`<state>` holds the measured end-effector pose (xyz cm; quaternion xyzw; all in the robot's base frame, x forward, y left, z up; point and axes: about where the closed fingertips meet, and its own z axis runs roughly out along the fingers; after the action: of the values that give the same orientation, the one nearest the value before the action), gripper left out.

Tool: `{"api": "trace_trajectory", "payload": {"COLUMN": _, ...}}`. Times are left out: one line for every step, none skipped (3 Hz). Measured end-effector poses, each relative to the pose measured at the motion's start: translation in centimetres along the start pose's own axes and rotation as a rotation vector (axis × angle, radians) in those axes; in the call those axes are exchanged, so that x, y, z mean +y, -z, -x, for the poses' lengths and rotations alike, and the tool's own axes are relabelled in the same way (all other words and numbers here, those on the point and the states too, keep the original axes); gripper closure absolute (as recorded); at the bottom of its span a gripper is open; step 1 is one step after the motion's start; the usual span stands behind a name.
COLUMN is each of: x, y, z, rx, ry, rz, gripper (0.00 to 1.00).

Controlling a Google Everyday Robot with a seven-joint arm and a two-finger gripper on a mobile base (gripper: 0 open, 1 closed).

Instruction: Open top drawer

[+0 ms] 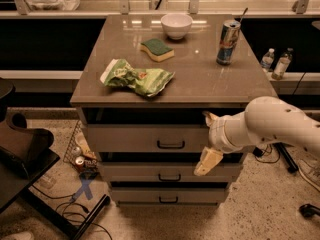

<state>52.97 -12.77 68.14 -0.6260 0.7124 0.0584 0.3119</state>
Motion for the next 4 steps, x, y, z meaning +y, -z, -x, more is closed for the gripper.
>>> {"api": "trace_trajectory", "payload": {"x": -0.1, "y": -0.4, "z": -0.2, "rx": 0.000, "ry": -0.001, "rz": 0.002, "gripper": 0.00}}
{"api": "trace_trajectory", "payload": {"x": 0.1, "y": -1.1, "z": -0.4, "rx": 0.014, "ry": 0.009, "rz": 0.028, "gripper": 0.00}}
{"api": "trace_trajectory", "payload": {"x": 0.8, "y": -2.1, "z": -0.9, "rx": 0.029, "ry": 0.008, "rz": 0.050, "gripper": 0.13}}
{"api": "trace_trajectory", "payload": {"x": 0.8, "y": -2.1, "z": -0.8, "rx": 0.029, "ry": 0.009, "rz": 0.051, "gripper": 0.37}}
